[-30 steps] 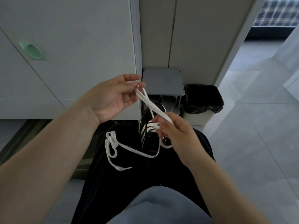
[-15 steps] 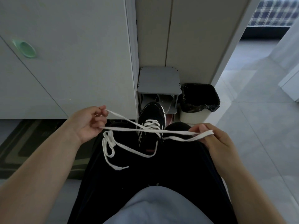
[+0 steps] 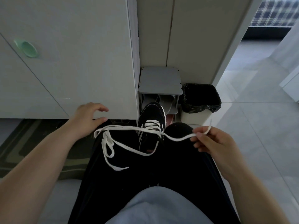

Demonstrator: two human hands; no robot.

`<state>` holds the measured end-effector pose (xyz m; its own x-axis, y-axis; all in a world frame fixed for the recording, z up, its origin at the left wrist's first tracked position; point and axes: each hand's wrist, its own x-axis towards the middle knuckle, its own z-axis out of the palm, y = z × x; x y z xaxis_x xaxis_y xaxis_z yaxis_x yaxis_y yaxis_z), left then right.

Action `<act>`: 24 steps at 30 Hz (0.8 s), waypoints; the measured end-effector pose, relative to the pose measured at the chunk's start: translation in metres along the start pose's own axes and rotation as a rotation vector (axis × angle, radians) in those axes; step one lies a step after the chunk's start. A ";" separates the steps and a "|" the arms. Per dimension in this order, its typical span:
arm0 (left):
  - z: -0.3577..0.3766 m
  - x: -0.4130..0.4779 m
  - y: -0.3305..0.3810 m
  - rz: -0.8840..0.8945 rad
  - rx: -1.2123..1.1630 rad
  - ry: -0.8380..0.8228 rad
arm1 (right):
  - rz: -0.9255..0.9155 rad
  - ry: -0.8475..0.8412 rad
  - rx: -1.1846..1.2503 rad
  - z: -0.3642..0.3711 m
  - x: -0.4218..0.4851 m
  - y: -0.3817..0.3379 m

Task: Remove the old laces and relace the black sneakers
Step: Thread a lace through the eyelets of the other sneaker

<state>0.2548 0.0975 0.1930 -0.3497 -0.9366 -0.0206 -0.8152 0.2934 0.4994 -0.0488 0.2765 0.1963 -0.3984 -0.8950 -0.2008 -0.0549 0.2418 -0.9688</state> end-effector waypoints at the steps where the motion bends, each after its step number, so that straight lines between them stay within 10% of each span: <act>1: 0.003 -0.002 0.013 0.095 -0.005 0.030 | 0.002 -0.036 -0.007 0.004 -0.002 -0.002; 9: 0.032 -0.046 0.139 0.442 -0.484 -0.420 | -0.173 -0.293 -0.028 0.047 -0.010 -0.032; 24: 0.010 -0.056 0.125 0.307 -0.569 -0.360 | -0.358 -0.330 -0.008 0.070 -0.003 -0.053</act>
<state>0.1684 0.1883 0.2481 -0.7333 -0.6786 -0.0418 -0.3249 0.2958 0.8983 0.0195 0.2399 0.2380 -0.0418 -0.9932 0.1085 -0.1429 -0.1015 -0.9845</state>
